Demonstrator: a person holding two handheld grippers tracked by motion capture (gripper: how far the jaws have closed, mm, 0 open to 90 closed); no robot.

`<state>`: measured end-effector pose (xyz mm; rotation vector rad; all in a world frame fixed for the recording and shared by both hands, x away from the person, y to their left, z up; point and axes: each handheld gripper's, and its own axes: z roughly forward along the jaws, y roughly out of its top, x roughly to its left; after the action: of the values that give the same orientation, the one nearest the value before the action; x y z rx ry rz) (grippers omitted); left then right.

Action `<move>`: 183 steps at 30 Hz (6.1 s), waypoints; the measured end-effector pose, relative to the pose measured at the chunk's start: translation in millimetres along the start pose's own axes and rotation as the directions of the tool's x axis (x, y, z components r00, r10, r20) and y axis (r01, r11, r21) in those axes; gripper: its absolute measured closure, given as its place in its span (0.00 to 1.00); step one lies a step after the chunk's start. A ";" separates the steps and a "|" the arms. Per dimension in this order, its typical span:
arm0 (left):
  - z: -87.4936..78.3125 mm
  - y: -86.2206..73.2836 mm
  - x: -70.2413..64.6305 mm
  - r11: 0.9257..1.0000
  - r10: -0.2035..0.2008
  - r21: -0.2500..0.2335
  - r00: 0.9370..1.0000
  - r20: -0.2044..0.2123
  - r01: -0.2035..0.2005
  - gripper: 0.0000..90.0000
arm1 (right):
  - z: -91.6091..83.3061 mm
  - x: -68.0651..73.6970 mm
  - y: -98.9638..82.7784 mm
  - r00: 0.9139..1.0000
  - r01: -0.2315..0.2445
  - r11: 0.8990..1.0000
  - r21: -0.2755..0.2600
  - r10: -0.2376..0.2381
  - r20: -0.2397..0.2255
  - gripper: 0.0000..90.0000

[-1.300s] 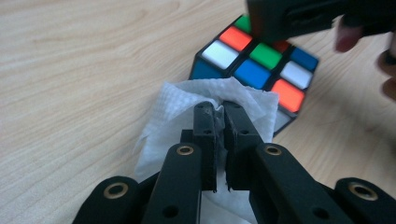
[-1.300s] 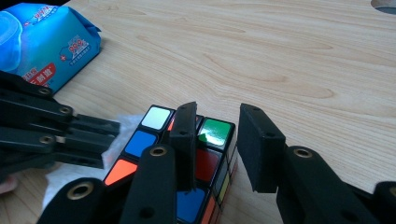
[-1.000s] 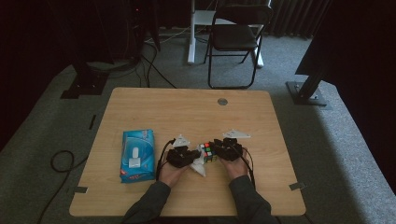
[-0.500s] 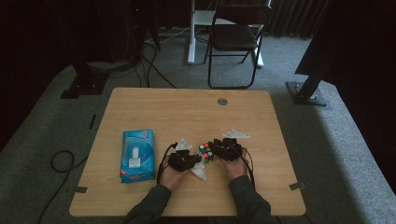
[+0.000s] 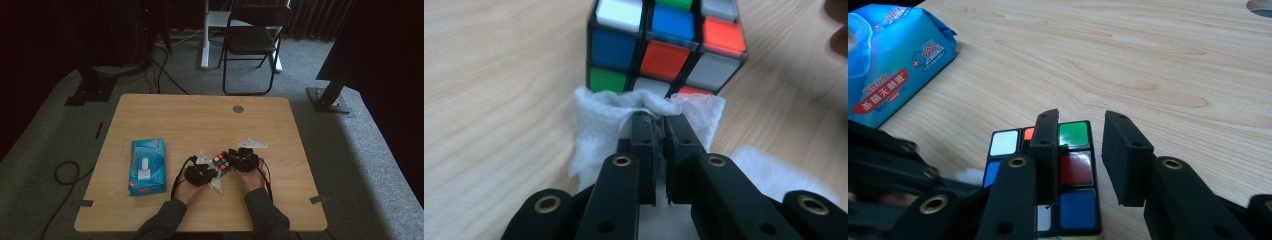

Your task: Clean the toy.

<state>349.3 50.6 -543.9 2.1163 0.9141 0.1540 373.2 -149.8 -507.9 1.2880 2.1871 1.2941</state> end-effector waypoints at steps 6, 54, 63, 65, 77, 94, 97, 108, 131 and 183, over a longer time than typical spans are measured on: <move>-0.7 1.0 0.5 1.000 0.003 0.007 1.000 0.000 -0.003 0.94 | 0.0 -0.6 0.0 1.000 0.000 1.000 0.000 0.000 -0.002 0.75; -21.3 12.3 8.8 0.996 -0.050 -0.077 0.998 -0.031 0.048 0.93 | -4.6 7.4 5.0 0.997 0.060 0.998 0.034 -0.061 0.042 0.62; -22.7 13.1 7.4 0.996 -0.047 -0.083 0.998 -0.030 0.044 0.93 | -9.6 4.6 3.5 0.997 0.042 0.998 0.048 -0.045 0.065 0.70; -22.2 12.7 6.7 0.996 -0.045 -0.082 0.999 -0.028 0.043 0.93 | -10.1 5.6 4.2 0.996 0.053 0.997 0.058 -0.057 0.071 0.71; -21.9 16.7 8.9 0.995 -0.046 -0.091 0.998 -0.036 0.042 0.93 | -7.7 3.7 3.3 0.998 0.022 0.998 0.052 -0.025 0.065 0.75; -16.1 33.5 19.6 0.990 -0.065 -0.125 0.997 -0.050 0.058 0.94 | -5.8 2.4 1.8 0.998 0.019 0.999 0.028 -0.020 0.064 0.77; -16.2 34.0 20.0 0.992 -0.054 -0.119 0.997 -0.050 0.047 0.94 | -5.9 2.1 1.5 0.998 0.014 1.000 0.026 -0.016 0.063 0.77; -5.6 26.6 24.6 0.994 -0.078 -0.077 0.994 -0.076 0.072 0.94 | -6.1 2.3 1.1 0.998 0.012 1.000 0.024 -0.014 0.063 0.77; -4.3 19.0 19.8 0.998 -0.046 -0.056 0.995 -0.090 0.041 0.94 | -6.0 1.3 0.3 0.998 0.008 1.000 0.017 -0.009 0.056 0.77; 4.3 6.7 14.7 0.998 -0.053 -0.033 0.995 -0.081 0.050 0.95 | -5.8 2.2 -0.1 0.998 0.010 1.000 0.013 -0.011 0.063 0.78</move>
<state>365.5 54.7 -544.7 2.0686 1.0070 0.2282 368.3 -151.3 -504.4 1.3024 2.1598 1.2209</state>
